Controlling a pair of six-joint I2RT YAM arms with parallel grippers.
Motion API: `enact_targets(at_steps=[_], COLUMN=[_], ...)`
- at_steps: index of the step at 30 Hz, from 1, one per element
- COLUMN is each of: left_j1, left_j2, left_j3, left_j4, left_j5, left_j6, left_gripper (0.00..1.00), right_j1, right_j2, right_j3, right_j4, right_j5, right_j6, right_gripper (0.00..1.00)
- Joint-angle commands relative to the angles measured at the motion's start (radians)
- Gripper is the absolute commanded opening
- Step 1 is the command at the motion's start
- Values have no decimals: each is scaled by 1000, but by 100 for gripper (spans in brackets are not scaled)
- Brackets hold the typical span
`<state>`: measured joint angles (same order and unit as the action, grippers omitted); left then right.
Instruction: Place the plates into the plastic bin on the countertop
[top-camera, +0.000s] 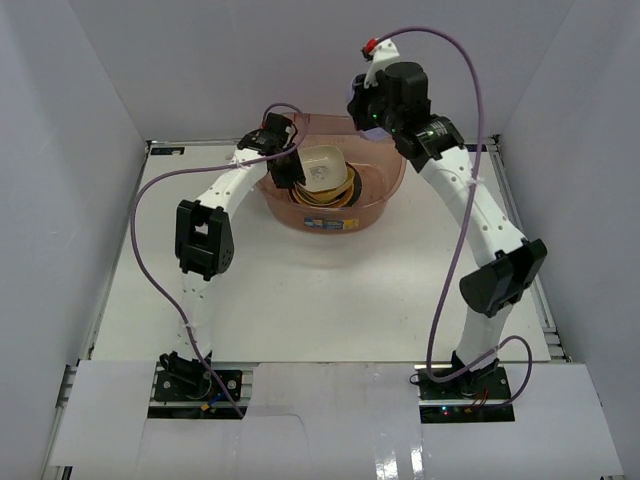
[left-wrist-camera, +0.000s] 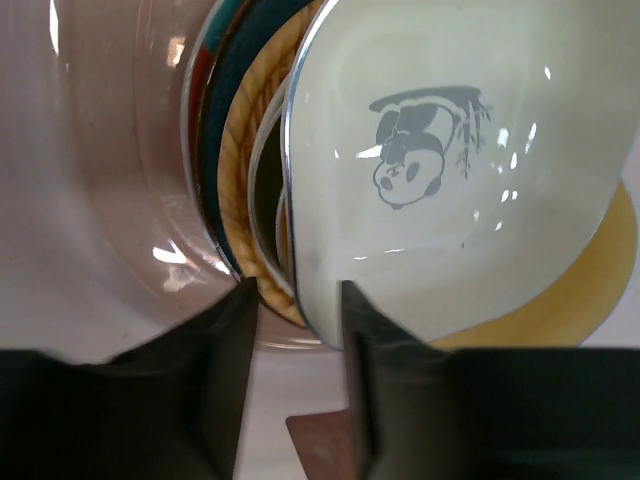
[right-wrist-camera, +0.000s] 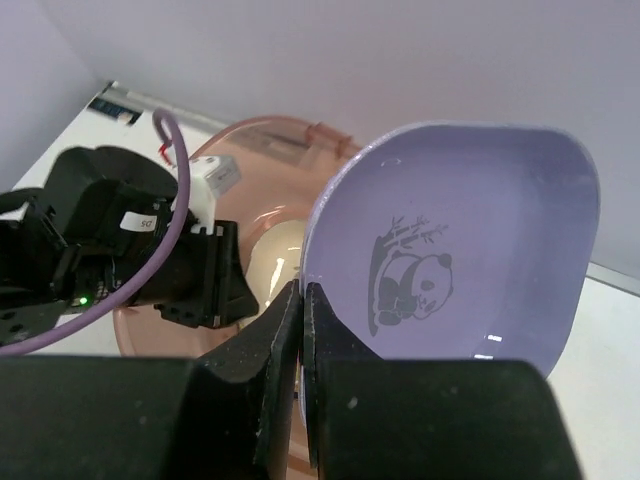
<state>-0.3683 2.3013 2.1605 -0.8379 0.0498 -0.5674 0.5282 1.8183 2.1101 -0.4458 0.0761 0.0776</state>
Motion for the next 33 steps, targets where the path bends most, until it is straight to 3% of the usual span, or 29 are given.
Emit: enact_targets(at_steps=[1, 2, 6, 14, 18, 20, 21, 23, 28, 29, 31, 33], left_j1=[14, 14, 17, 20, 23, 23, 23, 23, 23, 23, 22, 22], left_j2=[-166, -187, -334, -761, -920, -982, -999, -1052, -1166, -1184, -1229, -1258], left_j3=[-36, -34, -60, -517, -652, -692, -727, -754, -801, -807, -824, -844], left_j4=[-3, -1, 17, 183, 218, 220, 220, 220, 221, 221, 223, 226], left_j5=[67, 84, 117, 12, 1, 10, 12, 16, 35, 38, 54, 85], left_j6=[-14, -23, -57, -92, -88, -83, -80, -65, -6, -2, 7, 9], left_gripper=[53, 65, 75, 75, 76, 79, 80, 82, 85, 88, 89, 90], right_j1=[35, 48, 87, 110, 145, 156, 158, 158, 158, 158, 159, 161], right_j2=[97, 122, 222, 352, 409, 415, 412, 394, 239, 204, 71, -89], right_j3=[77, 96, 143, 50, 31, 31, 40, 48, 27, 1, -120, -233], right_j4=[42, 33, 2, 16, -7, -5, -2, 13, 77, 97, 148, 231], right_j5=[-119, -119, -136, -137, -110, -81, -52, -42, -82, -108, -131, -125], right_j6=[-22, -28, -62, -125, -167, -174, -162, -144, -81, -47, 2, 31], right_gripper=[8, 8, 8, 8, 9, 24, 51, 75, 91, 98, 90, 90])
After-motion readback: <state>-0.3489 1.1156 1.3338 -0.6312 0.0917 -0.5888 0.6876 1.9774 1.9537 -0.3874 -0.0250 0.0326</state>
